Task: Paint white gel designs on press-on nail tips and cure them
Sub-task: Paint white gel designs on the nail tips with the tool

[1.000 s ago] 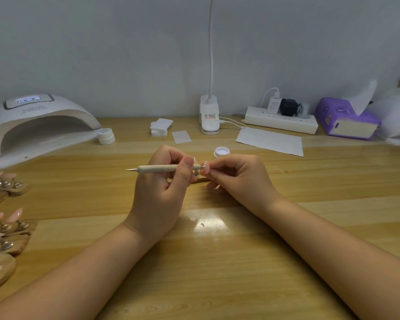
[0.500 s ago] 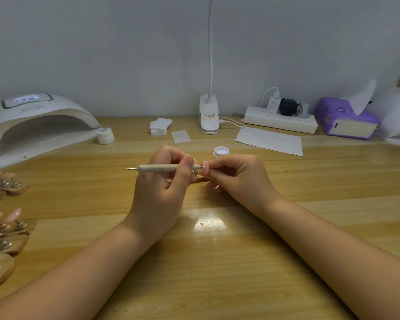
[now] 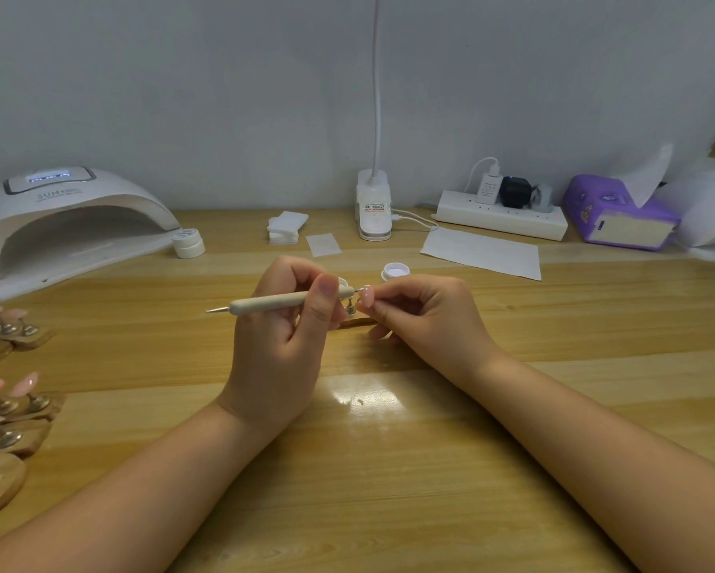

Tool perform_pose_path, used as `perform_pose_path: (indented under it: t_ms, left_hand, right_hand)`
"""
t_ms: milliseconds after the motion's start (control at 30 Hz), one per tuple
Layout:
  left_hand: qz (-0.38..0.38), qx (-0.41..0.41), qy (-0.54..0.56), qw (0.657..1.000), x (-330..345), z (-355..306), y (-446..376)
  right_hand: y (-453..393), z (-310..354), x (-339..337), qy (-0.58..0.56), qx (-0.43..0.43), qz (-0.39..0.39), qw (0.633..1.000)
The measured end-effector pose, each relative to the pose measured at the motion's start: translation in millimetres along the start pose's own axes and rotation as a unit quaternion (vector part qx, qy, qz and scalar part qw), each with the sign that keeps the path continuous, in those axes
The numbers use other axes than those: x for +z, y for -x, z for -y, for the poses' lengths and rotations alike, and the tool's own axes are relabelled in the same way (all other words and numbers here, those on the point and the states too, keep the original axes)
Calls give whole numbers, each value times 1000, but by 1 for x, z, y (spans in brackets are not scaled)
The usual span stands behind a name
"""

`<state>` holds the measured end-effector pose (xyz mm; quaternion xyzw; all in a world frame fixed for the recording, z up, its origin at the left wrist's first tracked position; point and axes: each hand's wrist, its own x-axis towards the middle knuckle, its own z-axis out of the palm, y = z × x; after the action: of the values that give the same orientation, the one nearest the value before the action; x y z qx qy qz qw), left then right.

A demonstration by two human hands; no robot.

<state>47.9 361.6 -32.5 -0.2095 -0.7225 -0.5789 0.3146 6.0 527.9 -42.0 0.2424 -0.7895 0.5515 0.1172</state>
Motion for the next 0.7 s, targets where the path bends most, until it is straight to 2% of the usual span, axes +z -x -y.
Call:
perform_pose_path:
  t_ms: [267,700]
  left_hand:
    - [28,3,-9,1000,1,0,1]
    - [30,-6,-8,1000,1,2,1]
  right_hand:
    - [0,2,0,-11,1,-2,1000]
    - [0,3,2,-28,-2,-4,1000]
